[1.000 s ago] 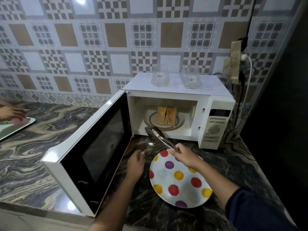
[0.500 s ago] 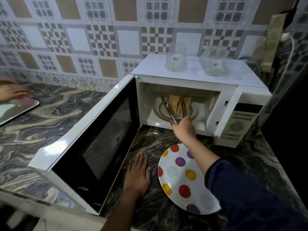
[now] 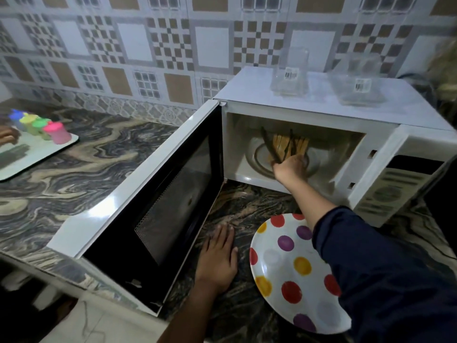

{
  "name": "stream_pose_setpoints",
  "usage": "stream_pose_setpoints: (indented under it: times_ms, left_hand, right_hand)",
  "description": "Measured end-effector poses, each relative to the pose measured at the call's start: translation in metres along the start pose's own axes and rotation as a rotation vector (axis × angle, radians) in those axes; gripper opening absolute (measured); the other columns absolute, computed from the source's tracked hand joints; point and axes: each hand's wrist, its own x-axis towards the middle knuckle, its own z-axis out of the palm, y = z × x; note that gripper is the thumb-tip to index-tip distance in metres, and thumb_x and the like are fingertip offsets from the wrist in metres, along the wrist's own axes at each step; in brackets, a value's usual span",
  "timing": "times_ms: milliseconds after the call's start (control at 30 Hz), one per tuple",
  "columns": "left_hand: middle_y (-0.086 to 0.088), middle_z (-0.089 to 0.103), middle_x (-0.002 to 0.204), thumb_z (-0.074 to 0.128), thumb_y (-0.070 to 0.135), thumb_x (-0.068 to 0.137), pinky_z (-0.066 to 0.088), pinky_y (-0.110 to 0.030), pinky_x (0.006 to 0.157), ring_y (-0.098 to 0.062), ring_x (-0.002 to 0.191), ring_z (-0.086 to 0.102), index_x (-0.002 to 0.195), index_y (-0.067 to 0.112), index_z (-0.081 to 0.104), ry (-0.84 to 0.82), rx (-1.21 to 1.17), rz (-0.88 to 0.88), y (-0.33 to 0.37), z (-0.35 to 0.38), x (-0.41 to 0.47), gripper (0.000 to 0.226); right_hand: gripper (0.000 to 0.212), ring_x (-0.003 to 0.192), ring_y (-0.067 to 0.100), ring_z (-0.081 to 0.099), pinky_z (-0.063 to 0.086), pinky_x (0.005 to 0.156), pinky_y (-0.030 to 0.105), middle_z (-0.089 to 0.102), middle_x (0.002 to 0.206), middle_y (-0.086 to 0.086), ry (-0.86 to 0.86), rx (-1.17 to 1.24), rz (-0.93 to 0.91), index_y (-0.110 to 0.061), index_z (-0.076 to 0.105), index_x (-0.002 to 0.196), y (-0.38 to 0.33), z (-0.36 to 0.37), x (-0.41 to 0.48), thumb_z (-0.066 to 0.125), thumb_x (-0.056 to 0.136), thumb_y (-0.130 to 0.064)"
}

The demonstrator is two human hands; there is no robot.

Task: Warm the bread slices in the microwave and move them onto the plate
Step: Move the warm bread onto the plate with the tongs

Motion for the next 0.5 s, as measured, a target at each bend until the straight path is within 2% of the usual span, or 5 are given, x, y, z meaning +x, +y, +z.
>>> stream_pose_setpoints:
  times_ms: [67, 167, 367, 467, 500]
  left_hand:
    - [0.002, 0.009, 0.157, 0.010, 0.046, 0.088, -0.003, -0.027, 0.115, -0.010, 0.145, 0.007, 0.149, 0.021, 0.019, 0.003, 0.022, -0.016, 0.000, 0.000, 0.000, 0.066]
    - [-0.002, 0.047, 0.143, 0.034, 0.040, 0.087, 0.018, -0.031, 0.107, -0.017, 0.132, 0.044, 0.135, 0.017, 0.048, -0.010, 0.024, -0.032, 0.000, 0.000, -0.001, 0.055]
    - [-0.002, 0.041, 0.147, 0.034, 0.040, 0.090, 0.016, -0.034, 0.107, -0.017, 0.137, 0.036, 0.139, 0.017, 0.043, 0.023, 0.019, -0.021, -0.002, 0.003, 0.000, 0.055]
    - [-0.001, 0.046, 0.144, 0.036, 0.039, 0.088, 0.020, -0.034, 0.105, -0.017, 0.133, 0.042, 0.136, 0.017, 0.048, 0.000, 0.022, -0.028, -0.001, 0.002, -0.001, 0.054]
    - [-0.001, 0.048, 0.142, 0.037, 0.040, 0.087, 0.022, -0.034, 0.104, -0.016, 0.132, 0.045, 0.134, 0.018, 0.049, 0.001, 0.027, -0.026, -0.001, 0.002, 0.000, 0.054]
  right_hand:
    - [0.072, 0.119, 0.035, 0.052, 0.047, 0.090, 0.040, 0.042, 0.141, 0.016, -0.008, -0.015, 0.003, -0.004, 0.023, 0.143, 0.001, 0.007, 0.009, 0.062, 0.087, -0.029]
    - [0.074, 0.118, 0.034, 0.054, 0.050, 0.094, 0.041, 0.044, 0.142, 0.015, -0.020, -0.043, 0.021, -0.006, 0.016, 0.147, 0.006, 0.021, 0.022, 0.057, 0.089, -0.024]
    - [0.064, 0.108, 0.034, 0.059, 0.054, 0.084, 0.044, 0.053, 0.131, 0.015, -0.025, 0.020, 0.130, -0.007, 0.027, 0.143, 0.010, 0.040, 0.039, 0.054, 0.090, -0.032]
    - [0.059, 0.088, 0.027, 0.056, 0.047, 0.056, 0.032, 0.050, 0.102, 0.011, -0.145, 0.009, 0.155, -0.006, 0.037, 0.137, 0.007, 0.045, 0.046, 0.056, 0.087, -0.033]
    - [0.060, 0.086, 0.026, 0.051, 0.043, 0.055, 0.030, 0.045, 0.099, 0.010, -0.162, 0.037, 0.160, -0.007, 0.038, 0.136, 0.007, 0.049, 0.052, 0.056, 0.086, -0.035]
